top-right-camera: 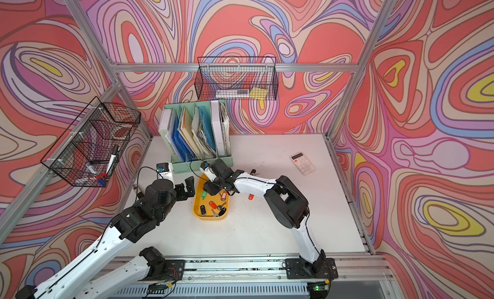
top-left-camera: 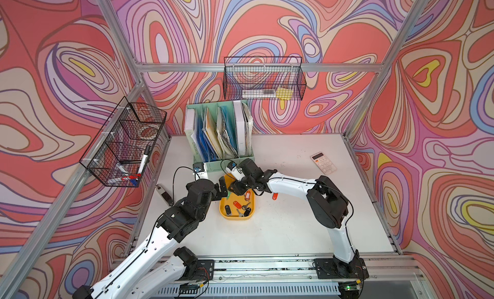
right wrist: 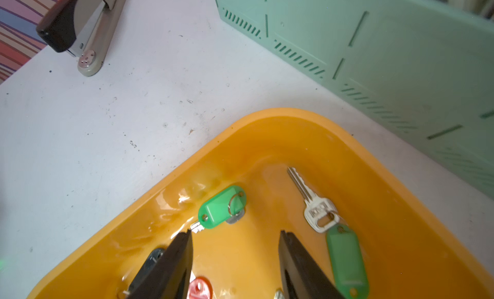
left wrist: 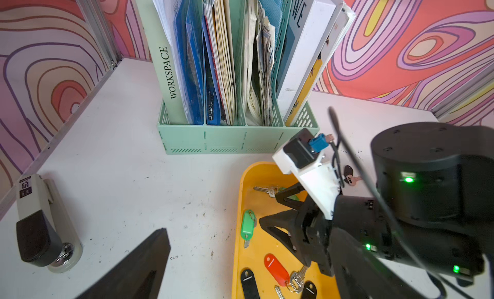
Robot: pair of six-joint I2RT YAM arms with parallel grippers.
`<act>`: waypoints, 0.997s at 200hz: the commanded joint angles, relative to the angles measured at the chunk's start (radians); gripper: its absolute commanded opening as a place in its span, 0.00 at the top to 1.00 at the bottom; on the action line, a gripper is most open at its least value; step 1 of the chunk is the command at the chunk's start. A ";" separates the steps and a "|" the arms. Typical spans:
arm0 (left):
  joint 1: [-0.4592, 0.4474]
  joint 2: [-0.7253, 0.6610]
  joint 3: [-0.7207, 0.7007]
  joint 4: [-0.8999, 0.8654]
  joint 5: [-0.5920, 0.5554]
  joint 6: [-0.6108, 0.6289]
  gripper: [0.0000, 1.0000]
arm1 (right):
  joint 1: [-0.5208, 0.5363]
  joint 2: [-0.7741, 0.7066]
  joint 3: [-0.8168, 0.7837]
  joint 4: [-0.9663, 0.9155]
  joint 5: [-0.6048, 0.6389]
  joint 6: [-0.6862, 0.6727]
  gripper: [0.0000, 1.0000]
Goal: Take the keys out of the storage box
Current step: Pick up the key from the storage box.
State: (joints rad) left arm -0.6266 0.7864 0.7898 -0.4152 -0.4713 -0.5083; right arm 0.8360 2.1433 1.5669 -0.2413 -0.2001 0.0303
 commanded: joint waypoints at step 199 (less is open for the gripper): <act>0.007 0.066 0.017 0.099 0.020 0.053 0.01 | 0.016 0.195 0.178 -0.133 0.051 -0.057 0.66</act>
State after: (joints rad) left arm -0.6266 0.8440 0.7898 -0.3496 -0.4568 -0.4606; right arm 0.8505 2.3028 1.7264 -0.3523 -0.1608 -0.0154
